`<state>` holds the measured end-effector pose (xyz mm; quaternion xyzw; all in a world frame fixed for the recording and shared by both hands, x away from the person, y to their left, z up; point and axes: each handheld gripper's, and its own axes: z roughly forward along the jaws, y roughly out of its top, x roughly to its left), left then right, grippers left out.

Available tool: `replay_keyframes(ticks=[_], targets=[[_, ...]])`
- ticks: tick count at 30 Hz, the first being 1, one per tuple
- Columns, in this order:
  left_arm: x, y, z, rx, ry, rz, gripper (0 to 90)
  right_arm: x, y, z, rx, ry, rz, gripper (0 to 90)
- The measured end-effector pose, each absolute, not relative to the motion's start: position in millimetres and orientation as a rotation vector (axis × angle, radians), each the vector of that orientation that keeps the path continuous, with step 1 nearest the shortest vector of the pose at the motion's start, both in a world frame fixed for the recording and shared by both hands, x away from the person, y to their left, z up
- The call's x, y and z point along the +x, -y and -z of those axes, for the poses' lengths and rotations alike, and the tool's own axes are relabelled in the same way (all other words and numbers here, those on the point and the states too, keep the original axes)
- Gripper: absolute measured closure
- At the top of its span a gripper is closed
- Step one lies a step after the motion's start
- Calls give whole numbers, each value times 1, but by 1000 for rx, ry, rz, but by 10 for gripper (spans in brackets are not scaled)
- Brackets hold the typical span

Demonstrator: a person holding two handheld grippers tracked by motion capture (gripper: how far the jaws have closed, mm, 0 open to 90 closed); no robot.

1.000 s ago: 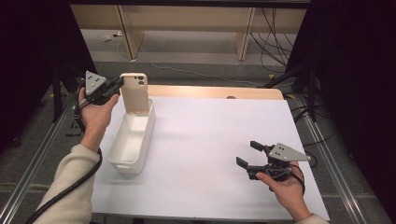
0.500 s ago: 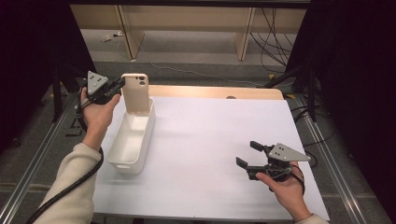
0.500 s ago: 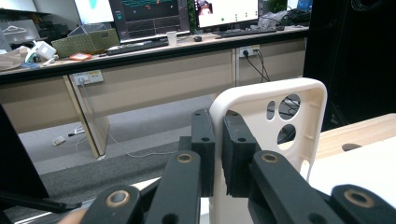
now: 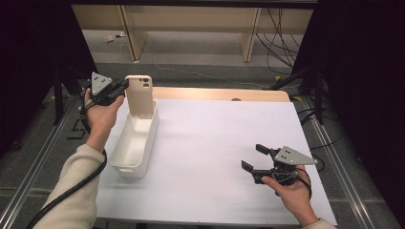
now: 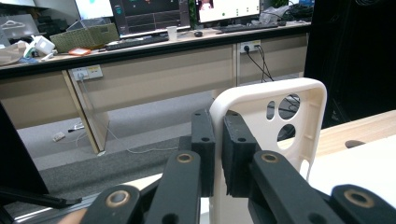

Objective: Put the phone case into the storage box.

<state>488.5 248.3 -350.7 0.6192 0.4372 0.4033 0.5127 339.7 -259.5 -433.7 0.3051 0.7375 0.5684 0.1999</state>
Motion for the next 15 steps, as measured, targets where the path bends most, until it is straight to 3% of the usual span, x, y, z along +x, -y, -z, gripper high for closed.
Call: replay_keyframes(ticks=[15], targets=[[494, -250, 358, 1492, -1069, -967, 842, 339, 259, 434, 866, -2074, -1588, 186]])
